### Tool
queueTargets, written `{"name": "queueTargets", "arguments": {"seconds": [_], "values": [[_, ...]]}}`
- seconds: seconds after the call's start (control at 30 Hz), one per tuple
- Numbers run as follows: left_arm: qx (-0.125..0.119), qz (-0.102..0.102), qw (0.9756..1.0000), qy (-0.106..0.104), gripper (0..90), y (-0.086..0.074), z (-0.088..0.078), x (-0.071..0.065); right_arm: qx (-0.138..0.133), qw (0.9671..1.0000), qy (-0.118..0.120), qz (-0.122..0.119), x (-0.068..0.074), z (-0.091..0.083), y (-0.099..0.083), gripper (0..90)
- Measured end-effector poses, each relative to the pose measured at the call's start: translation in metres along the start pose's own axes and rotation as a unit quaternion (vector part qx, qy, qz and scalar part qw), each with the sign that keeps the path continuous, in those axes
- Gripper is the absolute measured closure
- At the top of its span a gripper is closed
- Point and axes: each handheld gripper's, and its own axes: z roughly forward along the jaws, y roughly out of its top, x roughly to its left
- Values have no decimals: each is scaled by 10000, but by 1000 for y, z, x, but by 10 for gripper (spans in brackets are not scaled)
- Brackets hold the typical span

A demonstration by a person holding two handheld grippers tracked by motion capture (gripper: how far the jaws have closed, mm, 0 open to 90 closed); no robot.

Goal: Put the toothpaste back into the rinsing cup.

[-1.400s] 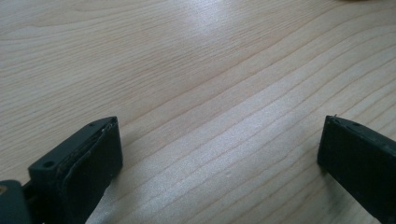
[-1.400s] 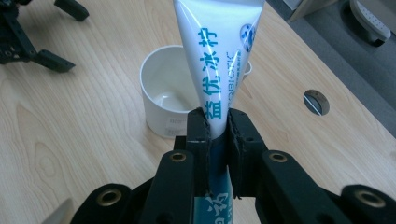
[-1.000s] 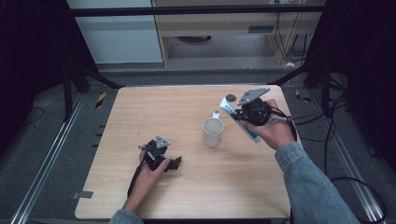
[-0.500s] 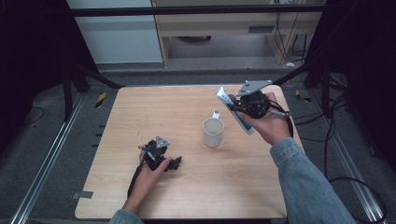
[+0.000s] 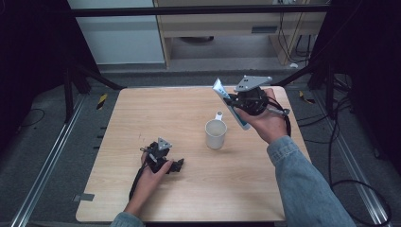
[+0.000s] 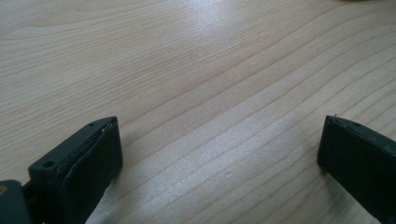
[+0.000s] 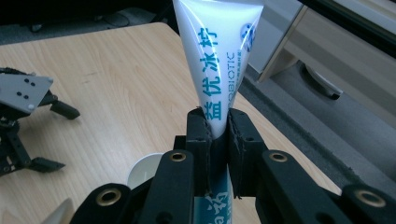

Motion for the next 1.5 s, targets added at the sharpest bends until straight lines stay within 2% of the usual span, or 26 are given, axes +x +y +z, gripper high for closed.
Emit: {"name": "queueTargets", "arguments": {"seconds": [0.4, 0.9, 1.5], "values": [[0, 0, 10000, 0, 0, 0, 0, 0, -248, 9996, -72, 108, 3, 9, 6, 800], [2, 3, 10000, 2, 0, 0, 0, 0, -653, 9972, -204, 297, 6, 14, 11, 800], [7, 28, 10000, 0, 0, 0, 0, 0, -782, 9958, -267, 392, 13, 21, 12, 800]]}}
